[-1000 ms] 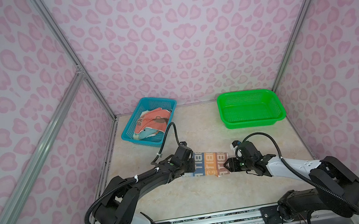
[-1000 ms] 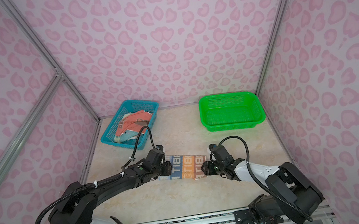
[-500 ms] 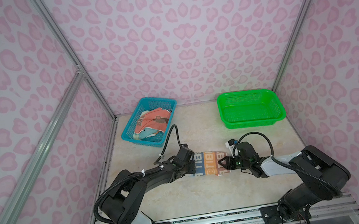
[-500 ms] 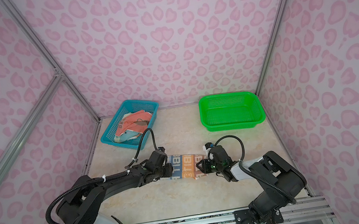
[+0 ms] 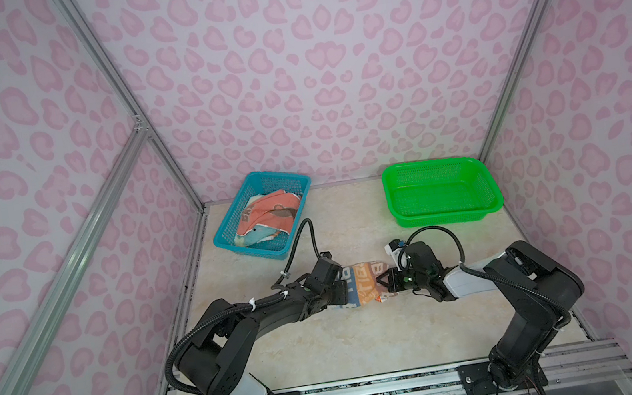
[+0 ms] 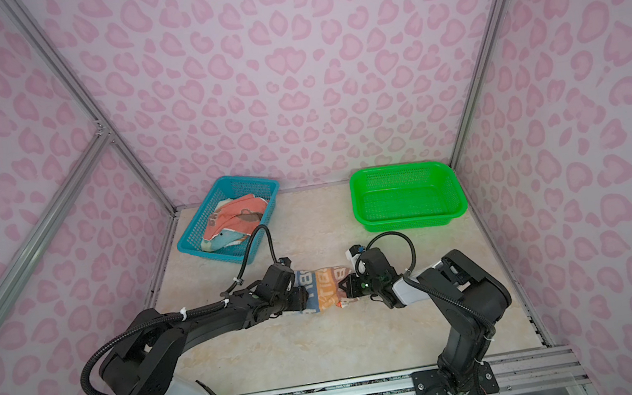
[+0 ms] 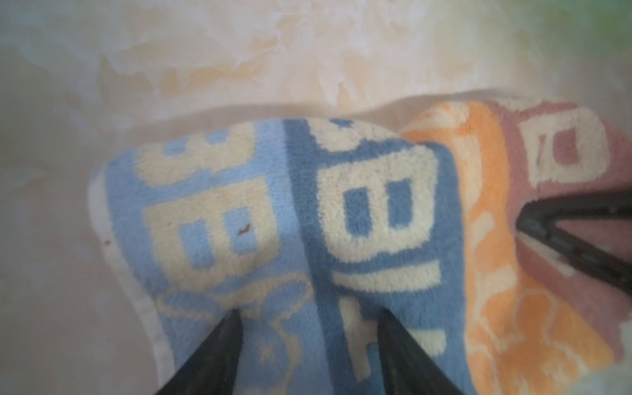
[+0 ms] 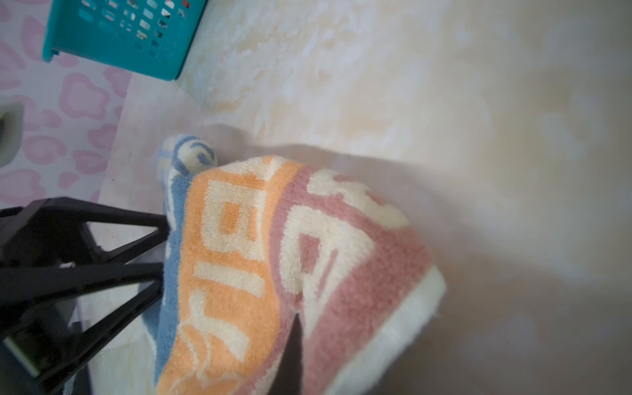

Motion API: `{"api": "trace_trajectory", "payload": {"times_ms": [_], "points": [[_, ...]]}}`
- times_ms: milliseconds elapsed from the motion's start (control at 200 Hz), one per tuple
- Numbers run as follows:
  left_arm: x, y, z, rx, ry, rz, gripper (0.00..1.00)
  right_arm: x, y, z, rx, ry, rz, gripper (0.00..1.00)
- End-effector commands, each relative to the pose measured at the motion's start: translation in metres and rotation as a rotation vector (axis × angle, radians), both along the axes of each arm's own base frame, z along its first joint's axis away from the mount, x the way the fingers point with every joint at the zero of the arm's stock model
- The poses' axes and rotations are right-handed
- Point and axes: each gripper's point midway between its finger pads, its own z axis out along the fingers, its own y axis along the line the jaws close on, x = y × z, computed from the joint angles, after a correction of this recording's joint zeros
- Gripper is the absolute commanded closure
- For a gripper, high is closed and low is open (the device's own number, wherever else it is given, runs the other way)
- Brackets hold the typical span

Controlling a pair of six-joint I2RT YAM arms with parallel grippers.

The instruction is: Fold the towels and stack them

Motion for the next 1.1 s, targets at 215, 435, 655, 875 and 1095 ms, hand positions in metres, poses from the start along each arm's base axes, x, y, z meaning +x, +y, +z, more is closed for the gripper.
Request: {"api": "trace_trajectory", "payload": {"times_ms": [215,435,655,875,1095], "points": [[0.015,0.016,0.062,-0.035,-0.195,0.056,0.02,0.067,-0.005,0.032,-0.339,-0.09,0.101,1.0],[0.013,0.032,0.08,-0.014,-0.265,0.077,0.02,0.129,-0.005,0.067,-0.457,-0.134,0.126,1.0],[0.009,0.041,0.076,0.014,-0.252,0.085,0.01,0.191,-0.023,0.118,-0.481,-0.176,0.098,1.0],[0.01,0.041,0.074,0.016,-0.247,0.085,0.01,0.236,-0.062,0.16,-0.453,-0.222,0.019,1.0],[0.011,0.04,0.074,0.026,-0.241,0.08,0.01,0.248,-0.116,0.171,-0.413,-0.211,-0.024,1.0]]}}
